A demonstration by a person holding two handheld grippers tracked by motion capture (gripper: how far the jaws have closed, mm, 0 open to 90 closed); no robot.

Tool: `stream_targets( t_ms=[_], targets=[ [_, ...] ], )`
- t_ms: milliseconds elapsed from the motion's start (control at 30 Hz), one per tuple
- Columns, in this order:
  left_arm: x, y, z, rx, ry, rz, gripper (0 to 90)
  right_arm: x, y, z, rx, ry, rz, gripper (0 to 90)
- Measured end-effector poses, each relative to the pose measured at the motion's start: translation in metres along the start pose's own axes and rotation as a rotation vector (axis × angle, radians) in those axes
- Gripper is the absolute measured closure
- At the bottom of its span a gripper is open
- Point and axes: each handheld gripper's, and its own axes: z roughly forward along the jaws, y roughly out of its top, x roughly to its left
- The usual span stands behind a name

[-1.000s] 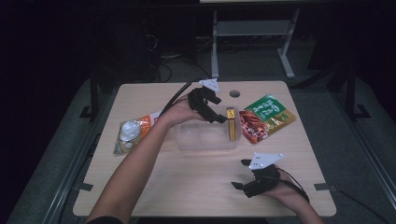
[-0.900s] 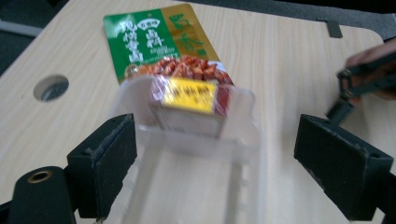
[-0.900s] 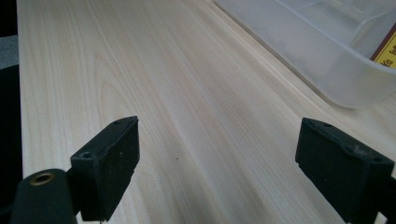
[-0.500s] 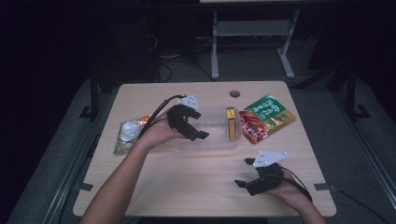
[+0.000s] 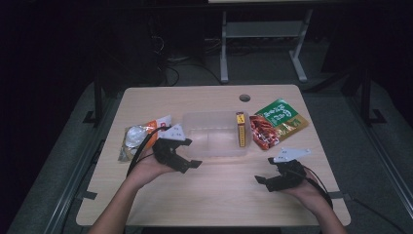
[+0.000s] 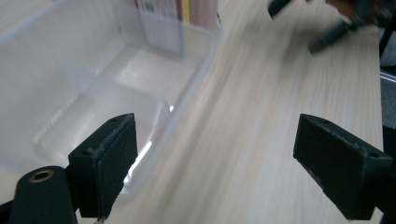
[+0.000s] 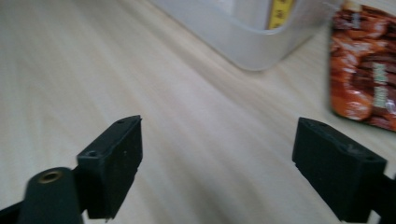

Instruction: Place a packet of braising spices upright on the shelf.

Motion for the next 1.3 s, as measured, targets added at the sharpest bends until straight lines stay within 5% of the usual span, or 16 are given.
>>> stream_targets(
  t_ms=[400, 633, 1067, 1300],
  targets=[
    [-0.017, -0.073, -0.034, -0.036, 0.075, -0.077, 13.3, -0.049, 0.017, 0.000, -0.020, -0.146, 0.136, 61.7],
    [-0.025, -0.095, -0.035, -0.049, 0.082, -0.100, 13.3, -0.078, 0.033, 0.010, -0.030, -0.255, 0.175, 89.4],
    [-0.022, -0.098, -0.023, -0.030, 0.054, -0.087, 13.4, -0.136, 0.073, 0.067, 0.048, -0.306, 0.239, 89.8],
    [-0.018, -0.100, -0.020, -0.020, 0.048, -0.090, 13.5, -0.162, 0.096, 0.097, 0.029, -0.319, 0.259, 90.0]
  ],
)
